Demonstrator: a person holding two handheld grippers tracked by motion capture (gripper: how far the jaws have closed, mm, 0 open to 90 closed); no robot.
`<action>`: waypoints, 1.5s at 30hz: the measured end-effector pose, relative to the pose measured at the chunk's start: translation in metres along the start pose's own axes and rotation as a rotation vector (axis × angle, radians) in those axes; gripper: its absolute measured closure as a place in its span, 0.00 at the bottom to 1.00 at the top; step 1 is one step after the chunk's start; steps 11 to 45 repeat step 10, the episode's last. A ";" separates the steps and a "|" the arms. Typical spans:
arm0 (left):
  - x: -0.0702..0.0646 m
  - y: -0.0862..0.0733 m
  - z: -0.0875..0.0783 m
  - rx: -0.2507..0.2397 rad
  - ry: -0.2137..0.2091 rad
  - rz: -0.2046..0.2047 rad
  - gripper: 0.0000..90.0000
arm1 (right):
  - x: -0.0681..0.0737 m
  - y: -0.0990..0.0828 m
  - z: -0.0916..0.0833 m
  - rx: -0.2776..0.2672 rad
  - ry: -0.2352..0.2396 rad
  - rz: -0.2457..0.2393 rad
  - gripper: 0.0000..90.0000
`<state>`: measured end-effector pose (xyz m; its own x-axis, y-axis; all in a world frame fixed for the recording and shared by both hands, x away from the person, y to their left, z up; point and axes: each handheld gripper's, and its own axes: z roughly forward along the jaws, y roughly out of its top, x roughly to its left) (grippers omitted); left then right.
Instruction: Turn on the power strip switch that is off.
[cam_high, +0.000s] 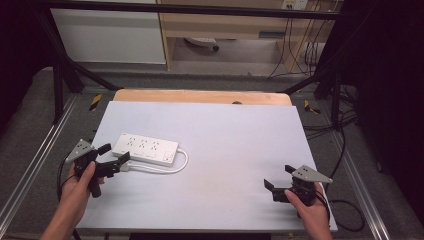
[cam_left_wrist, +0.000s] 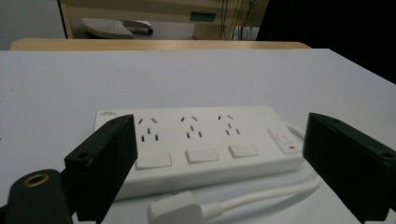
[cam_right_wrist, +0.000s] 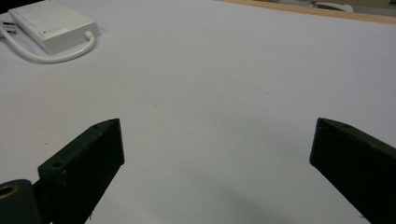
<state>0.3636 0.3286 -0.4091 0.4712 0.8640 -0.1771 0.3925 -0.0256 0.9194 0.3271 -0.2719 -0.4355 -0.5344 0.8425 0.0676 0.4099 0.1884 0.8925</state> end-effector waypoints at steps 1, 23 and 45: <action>-0.001 -0.003 -0.003 0.002 0.003 0.006 0.11 | 0.000 0.000 0.001 0.003 -0.003 -0.007 0.04; -0.005 -0.028 -0.034 -0.026 0.035 0.000 0.11 | -0.005 -0.004 0.024 0.136 -0.089 0.007 0.03; -0.005 -0.028 -0.034 -0.026 0.035 0.000 0.11 | -0.005 -0.004 0.024 0.136 -0.089 0.007 0.03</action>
